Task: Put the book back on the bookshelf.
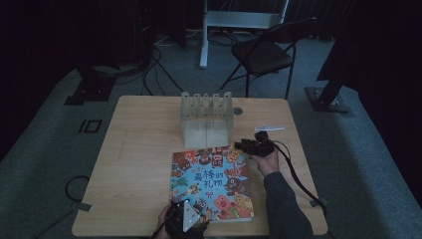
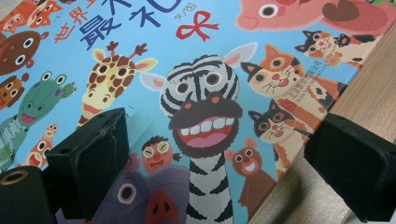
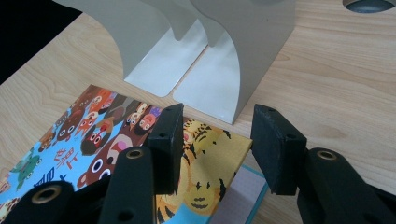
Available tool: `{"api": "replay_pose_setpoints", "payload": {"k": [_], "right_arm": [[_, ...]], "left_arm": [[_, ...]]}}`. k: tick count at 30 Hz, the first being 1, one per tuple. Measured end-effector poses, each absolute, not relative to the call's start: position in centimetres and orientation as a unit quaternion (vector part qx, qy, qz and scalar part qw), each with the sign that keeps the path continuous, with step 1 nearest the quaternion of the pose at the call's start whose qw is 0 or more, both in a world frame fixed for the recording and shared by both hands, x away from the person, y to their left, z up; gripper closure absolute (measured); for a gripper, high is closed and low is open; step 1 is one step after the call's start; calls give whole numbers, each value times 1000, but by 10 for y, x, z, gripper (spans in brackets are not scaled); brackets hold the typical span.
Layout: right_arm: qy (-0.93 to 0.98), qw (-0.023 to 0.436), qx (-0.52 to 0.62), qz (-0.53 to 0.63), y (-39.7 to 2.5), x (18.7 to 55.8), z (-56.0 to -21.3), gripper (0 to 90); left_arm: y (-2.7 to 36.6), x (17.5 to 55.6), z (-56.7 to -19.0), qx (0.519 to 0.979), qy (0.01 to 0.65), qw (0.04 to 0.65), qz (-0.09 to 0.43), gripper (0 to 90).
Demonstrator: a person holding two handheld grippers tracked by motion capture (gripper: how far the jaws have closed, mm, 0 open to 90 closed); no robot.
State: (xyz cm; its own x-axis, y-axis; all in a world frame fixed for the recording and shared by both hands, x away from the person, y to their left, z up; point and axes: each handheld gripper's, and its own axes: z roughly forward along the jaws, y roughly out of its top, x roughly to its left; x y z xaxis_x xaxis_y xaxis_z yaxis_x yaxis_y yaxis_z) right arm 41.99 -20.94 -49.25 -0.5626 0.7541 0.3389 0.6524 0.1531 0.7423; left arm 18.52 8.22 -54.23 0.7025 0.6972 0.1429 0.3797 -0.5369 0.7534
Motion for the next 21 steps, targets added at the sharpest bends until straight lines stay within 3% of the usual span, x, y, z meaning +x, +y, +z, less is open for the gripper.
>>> {"api": "replay_pose_setpoints", "payload": {"k": [21], "right_arm": [[758,50,463,457,-209,419,-496,468]], "left_arm": [[82,182,-541,847,312,366,227,96]]}}
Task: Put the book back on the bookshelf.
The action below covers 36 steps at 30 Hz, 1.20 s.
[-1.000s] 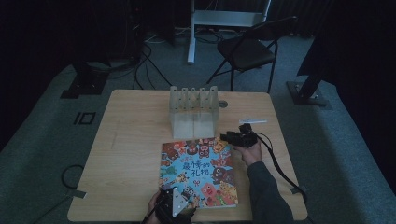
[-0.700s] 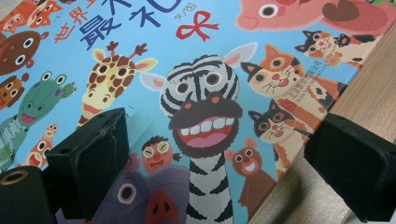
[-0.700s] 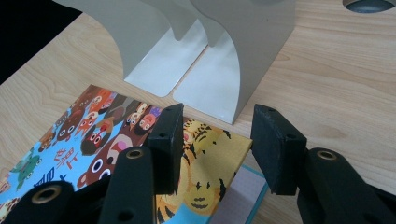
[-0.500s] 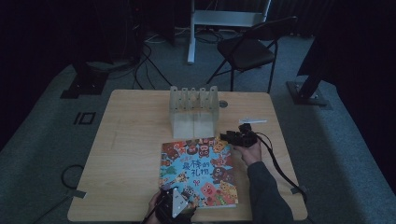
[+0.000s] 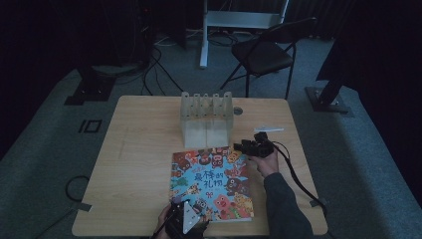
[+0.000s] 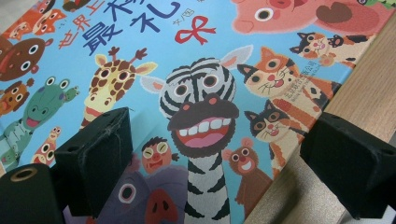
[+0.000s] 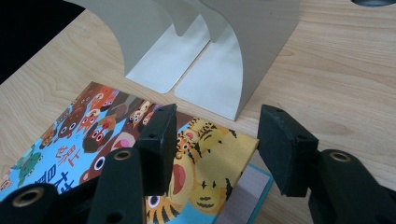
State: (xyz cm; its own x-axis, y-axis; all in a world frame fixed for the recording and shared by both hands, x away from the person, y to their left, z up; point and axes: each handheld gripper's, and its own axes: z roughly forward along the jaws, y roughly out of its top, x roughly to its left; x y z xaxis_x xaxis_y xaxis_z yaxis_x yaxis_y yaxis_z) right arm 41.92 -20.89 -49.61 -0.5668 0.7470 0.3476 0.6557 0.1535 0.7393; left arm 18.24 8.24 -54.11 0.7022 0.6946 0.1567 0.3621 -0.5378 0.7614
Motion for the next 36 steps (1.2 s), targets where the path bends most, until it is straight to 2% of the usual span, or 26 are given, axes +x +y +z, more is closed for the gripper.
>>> {"api": "replay_pose_setpoints", "payload": {"k": [6,17,36], "right_arm": [[761,58,462,453,-208,416,-495,433],[774,80,448,440,-214,397,-491,427],[791,69,435,424,-210,361,-492,396]], "left_arm": [[84,182,-541,846,312,365,231,97],[83,181,-543,848,312,355,239,100],[90,181,-536,836,324,372,240,136]]}}
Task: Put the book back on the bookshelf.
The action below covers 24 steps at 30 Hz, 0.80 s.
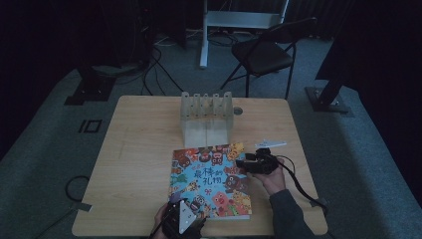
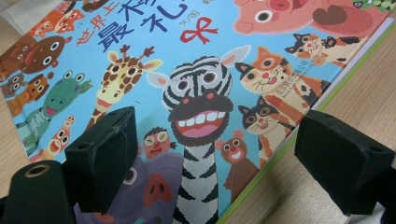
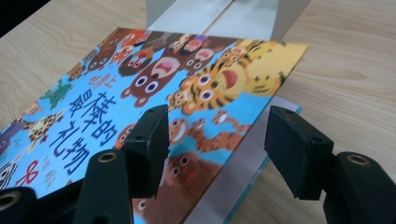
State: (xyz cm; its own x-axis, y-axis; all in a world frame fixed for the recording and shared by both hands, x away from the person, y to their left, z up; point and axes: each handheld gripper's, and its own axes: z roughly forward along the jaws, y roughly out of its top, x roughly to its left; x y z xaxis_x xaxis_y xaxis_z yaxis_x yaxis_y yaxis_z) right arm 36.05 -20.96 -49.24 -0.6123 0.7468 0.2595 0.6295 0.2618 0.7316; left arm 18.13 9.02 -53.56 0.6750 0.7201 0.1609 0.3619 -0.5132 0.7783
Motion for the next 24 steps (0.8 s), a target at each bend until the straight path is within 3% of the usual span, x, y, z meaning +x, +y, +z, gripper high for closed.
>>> {"api": "replay_pose_setpoints", "payload": {"k": [12,24], "right_arm": [[788,58,424,443,-207,343,-487,411],[800,59,391,451,-190,320,-461,432]], "left_arm": [[94,181,-531,831,327,384,237,139],[100,182,-521,819,330,408,232,147]]}}
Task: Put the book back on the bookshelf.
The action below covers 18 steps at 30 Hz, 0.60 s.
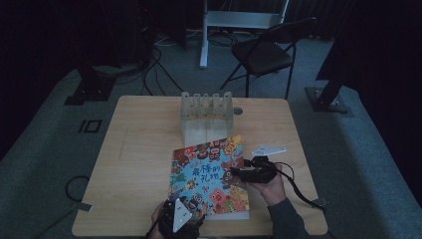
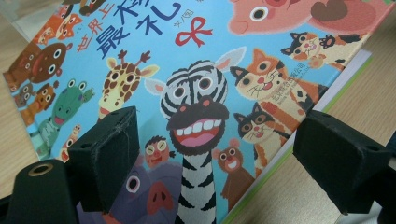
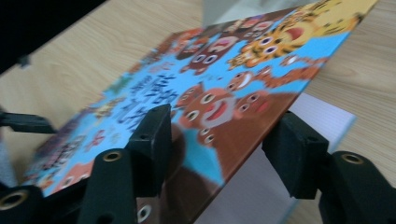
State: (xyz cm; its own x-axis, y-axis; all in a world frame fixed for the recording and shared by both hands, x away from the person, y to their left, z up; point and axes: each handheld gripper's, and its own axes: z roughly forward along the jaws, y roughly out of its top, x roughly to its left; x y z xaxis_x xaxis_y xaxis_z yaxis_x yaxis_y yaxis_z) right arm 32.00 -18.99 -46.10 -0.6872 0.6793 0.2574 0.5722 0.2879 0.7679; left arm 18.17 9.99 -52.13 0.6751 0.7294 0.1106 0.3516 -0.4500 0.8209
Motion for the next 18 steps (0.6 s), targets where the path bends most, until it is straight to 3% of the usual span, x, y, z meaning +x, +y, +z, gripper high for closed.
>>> {"api": "replay_pose_setpoints", "payload": {"k": [9,18], "right_arm": [[800,48,371,469,-173,316,-429,554],[815,19,377,440,-157,329,-417,539]], "left_arm": [[110,186,-512,808,335,435,214,171],[112,186,-511,804,338,443,208,185]]}}
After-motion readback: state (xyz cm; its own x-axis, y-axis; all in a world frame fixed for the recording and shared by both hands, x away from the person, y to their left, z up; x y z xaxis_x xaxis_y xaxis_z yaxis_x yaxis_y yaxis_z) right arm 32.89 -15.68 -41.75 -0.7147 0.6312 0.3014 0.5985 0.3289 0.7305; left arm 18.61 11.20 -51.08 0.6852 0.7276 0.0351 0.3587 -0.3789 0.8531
